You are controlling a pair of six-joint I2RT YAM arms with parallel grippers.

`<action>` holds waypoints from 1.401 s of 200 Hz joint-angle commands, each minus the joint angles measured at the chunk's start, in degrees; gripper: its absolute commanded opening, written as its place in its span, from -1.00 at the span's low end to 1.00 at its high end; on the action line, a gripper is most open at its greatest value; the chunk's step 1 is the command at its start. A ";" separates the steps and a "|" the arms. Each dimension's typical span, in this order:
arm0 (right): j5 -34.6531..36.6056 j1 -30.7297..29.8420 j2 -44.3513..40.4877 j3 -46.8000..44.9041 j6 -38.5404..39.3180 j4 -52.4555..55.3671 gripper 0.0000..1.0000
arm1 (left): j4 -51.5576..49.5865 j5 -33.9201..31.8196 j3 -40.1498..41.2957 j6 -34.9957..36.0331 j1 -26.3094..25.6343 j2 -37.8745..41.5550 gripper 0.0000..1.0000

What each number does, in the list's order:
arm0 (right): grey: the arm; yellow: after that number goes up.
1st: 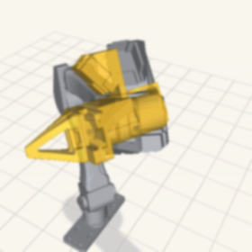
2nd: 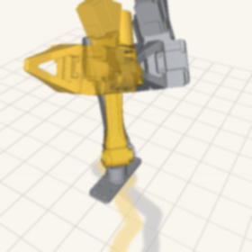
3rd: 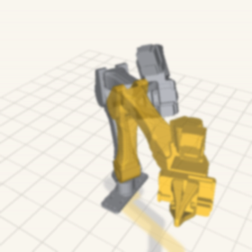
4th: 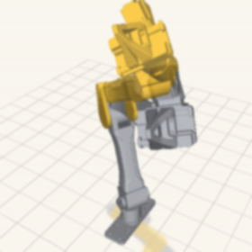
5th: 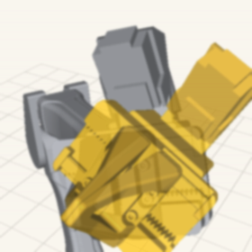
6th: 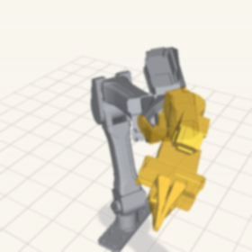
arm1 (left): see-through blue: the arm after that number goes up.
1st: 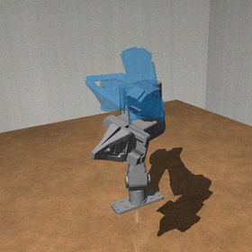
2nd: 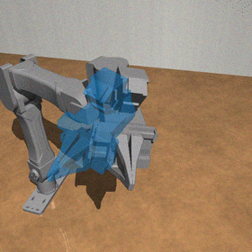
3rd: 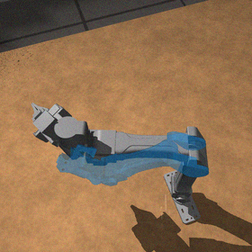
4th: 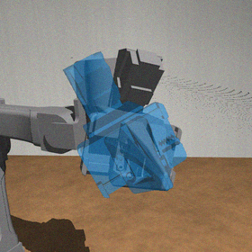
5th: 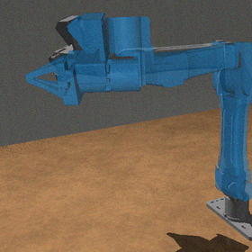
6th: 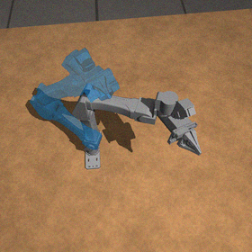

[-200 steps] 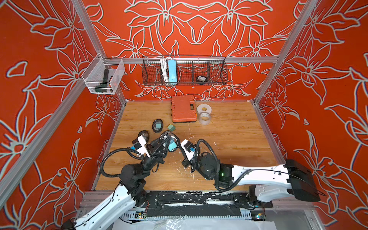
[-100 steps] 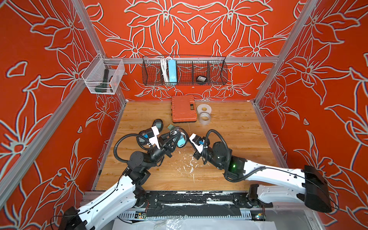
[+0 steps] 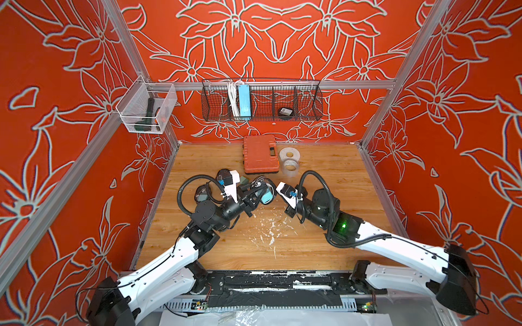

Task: Pack away charging kits
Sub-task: Zip the zipper on the storage bag.

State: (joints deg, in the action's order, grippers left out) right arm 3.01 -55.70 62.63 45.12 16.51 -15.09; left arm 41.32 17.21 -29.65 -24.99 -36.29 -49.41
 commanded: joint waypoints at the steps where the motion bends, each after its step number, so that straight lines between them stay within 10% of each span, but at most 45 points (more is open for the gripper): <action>1: 1.19 2.08 -1.20 3.96 3.17 1.38 -1.00 | -1.98 4.26 -1.33 1.12 -1.10 -0.21 -1.00; 56: -8.64 2.09 -1.55 6.69 -0.52 7.54 -1.00 | -1.79 5.37 -1.72 1.26 -1.50 -0.68 -1.00; 95: -2.20 2.08 -2.22 6.64 0.15 5.20 -1.00 | -4.51 6.33 -4.10 2.20 -2.18 -3.37 -1.00; 171: 1.42 3.69 -2.13 9.11 11.70 8.11 -1.00 | -15.35 -0.43 -9.42 4.49 -2.55 -6.75 -1.00; 280: -12.84 10.14 -2.29 8.08 31.53 7.29 -1.00 | -26.38 -1.58 -17.07 8.41 -3.69 -14.26 -1.00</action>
State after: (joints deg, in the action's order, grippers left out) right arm -2.04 -47.42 63.55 51.99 40.62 -0.89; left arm 23.11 15.27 -45.71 -18.98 -38.79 -62.46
